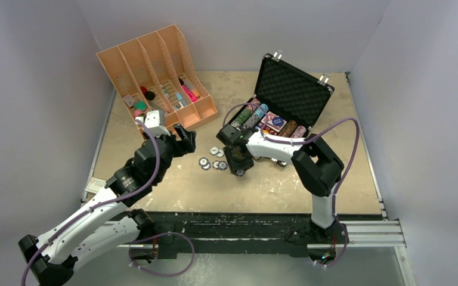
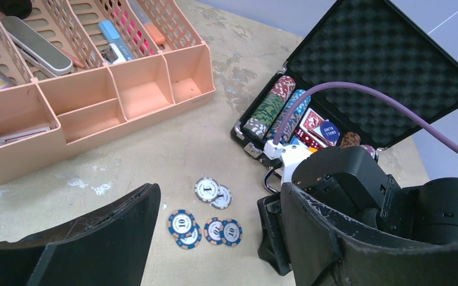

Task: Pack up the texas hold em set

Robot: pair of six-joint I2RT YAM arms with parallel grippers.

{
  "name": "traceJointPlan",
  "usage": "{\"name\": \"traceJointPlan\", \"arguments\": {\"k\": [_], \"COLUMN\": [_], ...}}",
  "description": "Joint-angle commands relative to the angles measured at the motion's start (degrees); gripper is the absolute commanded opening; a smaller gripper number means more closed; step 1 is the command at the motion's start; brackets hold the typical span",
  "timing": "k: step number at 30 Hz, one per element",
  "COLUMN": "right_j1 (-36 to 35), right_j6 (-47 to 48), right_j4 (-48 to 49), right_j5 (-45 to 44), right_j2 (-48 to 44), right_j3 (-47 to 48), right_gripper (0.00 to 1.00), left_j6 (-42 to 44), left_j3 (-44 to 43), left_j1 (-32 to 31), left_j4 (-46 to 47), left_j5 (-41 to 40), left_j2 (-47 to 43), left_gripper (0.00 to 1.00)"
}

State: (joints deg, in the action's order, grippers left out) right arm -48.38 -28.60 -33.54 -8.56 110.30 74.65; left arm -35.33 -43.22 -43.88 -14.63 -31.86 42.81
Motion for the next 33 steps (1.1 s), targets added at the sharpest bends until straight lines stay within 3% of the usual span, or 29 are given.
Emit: {"name": "traceJointPlan", "arguments": {"k": [1, 13, 33], "right_j1": [-0.3, -0.3, -0.3], "right_j6": [-2.0, -1.4, 2.5], "right_j4": [-2.1, 3.4, 9.1], "right_j5": [-3.9, -1.1, 5.6], "right_j2": [2.4, -2.6, 2.2], "right_j3": [-0.2, 5.6, 7.6], "right_gripper": [0.45, 0.43, 0.46], "left_j6": [0.8, 0.7, 0.8], "left_j3": [0.1, 0.0, 0.0], "left_j1": [0.2, 0.2, 0.1], "left_j4": [1.9, 1.2, 0.9], "left_j5": [-1.3, -3.5, -4.5], "left_j2": [-0.8, -2.0, -1.9], "left_gripper": [0.73, 0.73, 0.73]}}
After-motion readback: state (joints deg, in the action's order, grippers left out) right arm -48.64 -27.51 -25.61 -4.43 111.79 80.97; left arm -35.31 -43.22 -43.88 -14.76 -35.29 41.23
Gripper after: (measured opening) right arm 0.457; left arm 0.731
